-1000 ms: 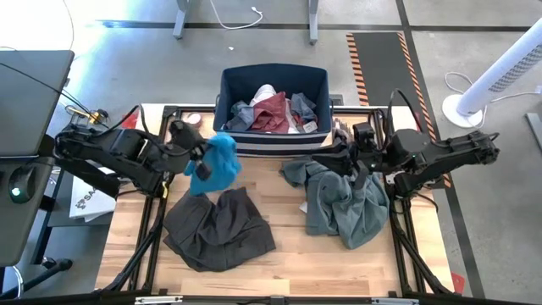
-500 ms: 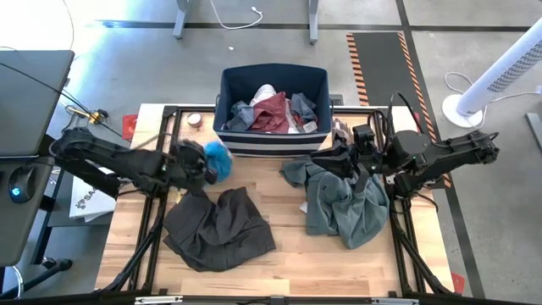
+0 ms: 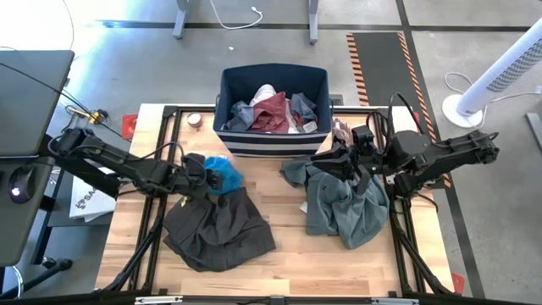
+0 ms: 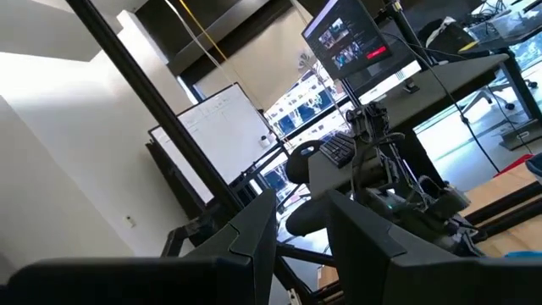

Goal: Sort clothes
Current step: Put the blue short into the blue laundry bin

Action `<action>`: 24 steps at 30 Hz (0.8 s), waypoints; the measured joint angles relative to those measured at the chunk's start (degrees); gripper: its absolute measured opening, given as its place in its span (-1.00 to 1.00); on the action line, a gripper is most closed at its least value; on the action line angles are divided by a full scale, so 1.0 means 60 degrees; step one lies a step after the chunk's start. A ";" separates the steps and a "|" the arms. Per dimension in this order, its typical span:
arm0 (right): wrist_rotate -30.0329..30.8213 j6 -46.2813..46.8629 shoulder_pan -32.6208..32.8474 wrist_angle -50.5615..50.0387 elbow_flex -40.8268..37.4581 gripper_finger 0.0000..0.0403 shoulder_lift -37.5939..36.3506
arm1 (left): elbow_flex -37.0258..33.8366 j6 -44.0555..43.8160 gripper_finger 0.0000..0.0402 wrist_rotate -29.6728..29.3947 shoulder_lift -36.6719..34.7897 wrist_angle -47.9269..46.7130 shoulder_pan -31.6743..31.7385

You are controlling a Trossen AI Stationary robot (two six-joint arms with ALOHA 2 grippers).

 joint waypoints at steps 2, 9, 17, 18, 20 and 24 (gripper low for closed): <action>0.0000 -0.0013 -0.0003 -0.0007 -0.0003 -0.51 0.0004 | 0.0000 -0.0722 -1.00 0.0345 0.0000 -0.0675 0.0138; 0.0000 -0.0013 -0.0006 -0.0011 -0.0004 -0.51 0.0004 | 0.0000 0.0047 -0.97 0.1074 0.0000 -0.1229 0.0519; 0.0087 -0.0013 -0.0018 -0.0012 -0.0007 -0.51 0.0004 | 0.0038 0.1815 -0.45 0.1516 0.0000 -0.1193 0.0831; 0.0091 -0.0012 -0.0025 -0.0015 -0.0004 -0.51 0.0004 | 0.0084 0.1982 -0.36 0.1416 0.0000 -0.1188 0.0831; 0.0095 -0.0013 -0.0025 -0.0015 -0.0007 -0.51 0.0004 | 0.0226 0.2413 -0.21 0.1168 0.0000 -0.1194 0.0831; 0.0095 -0.0010 -0.0025 -0.0011 -0.0007 -0.51 0.0004 | 0.0501 0.4254 -0.01 0.0813 0.0000 -0.1197 0.0831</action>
